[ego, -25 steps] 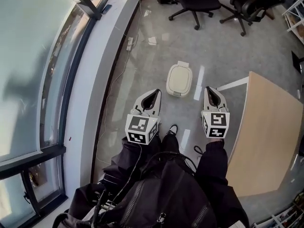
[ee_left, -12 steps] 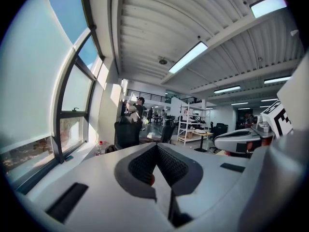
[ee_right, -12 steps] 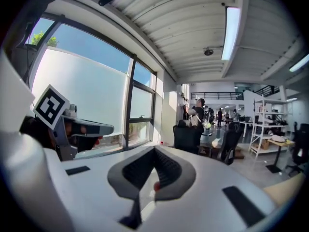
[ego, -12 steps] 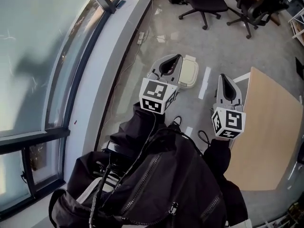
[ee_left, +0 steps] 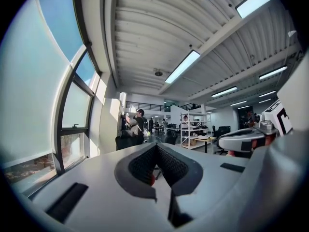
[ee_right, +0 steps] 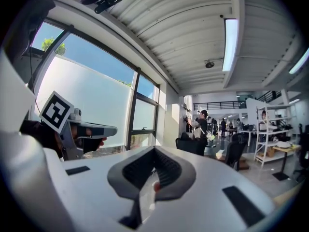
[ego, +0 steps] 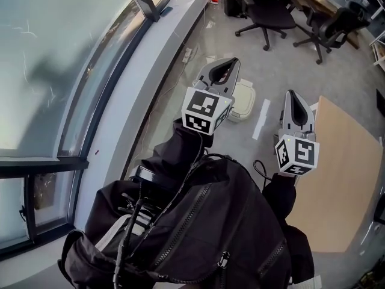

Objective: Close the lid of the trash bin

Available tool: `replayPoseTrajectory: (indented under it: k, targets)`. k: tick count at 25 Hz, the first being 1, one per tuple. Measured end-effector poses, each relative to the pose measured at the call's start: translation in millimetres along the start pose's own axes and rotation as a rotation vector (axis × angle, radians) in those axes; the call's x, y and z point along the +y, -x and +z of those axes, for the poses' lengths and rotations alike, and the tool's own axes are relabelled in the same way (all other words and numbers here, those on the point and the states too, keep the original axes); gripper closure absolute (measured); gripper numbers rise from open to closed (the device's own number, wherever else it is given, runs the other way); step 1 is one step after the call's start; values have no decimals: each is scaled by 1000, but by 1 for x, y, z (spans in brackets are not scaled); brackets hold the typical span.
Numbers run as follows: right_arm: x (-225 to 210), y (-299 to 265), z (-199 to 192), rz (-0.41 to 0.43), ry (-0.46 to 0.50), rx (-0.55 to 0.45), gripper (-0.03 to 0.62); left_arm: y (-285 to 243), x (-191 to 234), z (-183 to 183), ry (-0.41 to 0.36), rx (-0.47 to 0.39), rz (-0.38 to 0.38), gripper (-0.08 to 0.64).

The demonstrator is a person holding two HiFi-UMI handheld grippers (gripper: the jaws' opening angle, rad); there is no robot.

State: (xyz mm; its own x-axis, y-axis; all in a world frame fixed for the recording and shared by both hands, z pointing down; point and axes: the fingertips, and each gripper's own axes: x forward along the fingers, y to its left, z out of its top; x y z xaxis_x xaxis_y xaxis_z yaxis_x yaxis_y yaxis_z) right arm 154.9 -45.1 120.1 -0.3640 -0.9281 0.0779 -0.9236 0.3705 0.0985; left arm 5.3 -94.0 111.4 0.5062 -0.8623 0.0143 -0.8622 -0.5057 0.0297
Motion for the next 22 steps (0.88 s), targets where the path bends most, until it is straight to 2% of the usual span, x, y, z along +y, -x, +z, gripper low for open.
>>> replayPoseTrajectory:
  k: [10, 22]
  targets:
    - [0, 3, 14, -17, 21, -44, 588, 0, 4, 13, -9, -31, 14, 560]
    - [4, -6, 13, -12, 19, -56, 588, -3, 15, 9, -10, -24, 22, 560]
